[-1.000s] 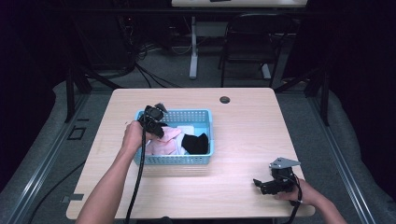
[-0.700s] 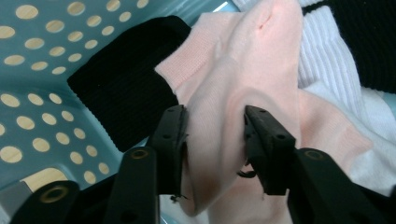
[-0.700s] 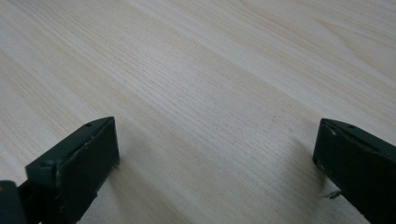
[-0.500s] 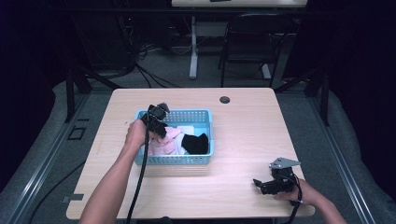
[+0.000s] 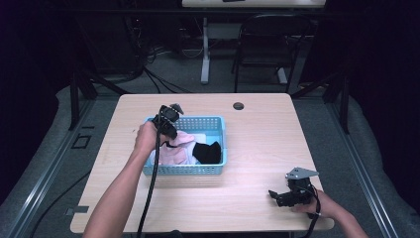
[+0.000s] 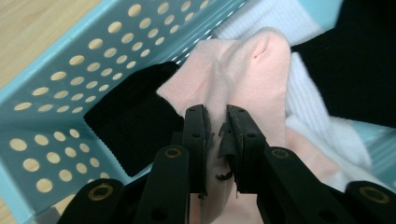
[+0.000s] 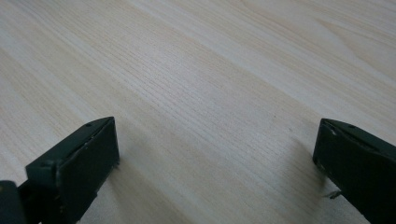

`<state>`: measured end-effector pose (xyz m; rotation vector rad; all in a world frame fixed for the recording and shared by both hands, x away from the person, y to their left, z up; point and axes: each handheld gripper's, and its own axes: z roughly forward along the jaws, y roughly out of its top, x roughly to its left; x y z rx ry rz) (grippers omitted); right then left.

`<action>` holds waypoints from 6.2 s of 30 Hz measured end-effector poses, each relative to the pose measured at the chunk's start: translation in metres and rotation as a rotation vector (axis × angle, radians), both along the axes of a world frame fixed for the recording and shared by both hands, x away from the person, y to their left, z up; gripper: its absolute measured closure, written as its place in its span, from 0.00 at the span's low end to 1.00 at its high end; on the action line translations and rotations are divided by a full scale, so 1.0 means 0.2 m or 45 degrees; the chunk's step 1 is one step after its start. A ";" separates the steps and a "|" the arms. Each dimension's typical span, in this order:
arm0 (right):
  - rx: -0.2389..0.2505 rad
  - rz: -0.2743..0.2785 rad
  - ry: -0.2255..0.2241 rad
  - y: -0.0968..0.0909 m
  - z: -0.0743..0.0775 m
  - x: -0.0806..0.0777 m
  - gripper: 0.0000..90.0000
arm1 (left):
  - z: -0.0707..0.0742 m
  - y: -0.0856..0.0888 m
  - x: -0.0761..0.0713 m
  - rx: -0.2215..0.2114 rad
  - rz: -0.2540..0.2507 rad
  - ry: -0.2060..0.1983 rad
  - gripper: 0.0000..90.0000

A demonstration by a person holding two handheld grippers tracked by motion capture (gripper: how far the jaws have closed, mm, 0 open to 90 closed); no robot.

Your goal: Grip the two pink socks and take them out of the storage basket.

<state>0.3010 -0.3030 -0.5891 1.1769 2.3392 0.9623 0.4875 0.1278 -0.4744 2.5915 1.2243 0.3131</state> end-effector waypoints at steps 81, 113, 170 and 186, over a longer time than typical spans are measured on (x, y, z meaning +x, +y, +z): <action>-0.006 0.002 0.003 0.00 0.00 0.00 0.00 | 0.54 0.44 -0.22 -0.120 0.041 -0.046 0.86; -0.006 -0.001 -0.001 0.00 0.00 0.00 0.00 | 0.47 0.90 -0.27 -0.141 0.304 -0.020 0.86; 0.003 0.000 0.000 0.00 0.00 0.00 0.00 | -0.28 1.05 -0.37 -0.181 0.507 0.157 0.85; 0.002 0.002 0.001 0.00 0.00 0.00 0.00 | -0.15 1.08 -0.45 -0.274 0.512 0.077 0.24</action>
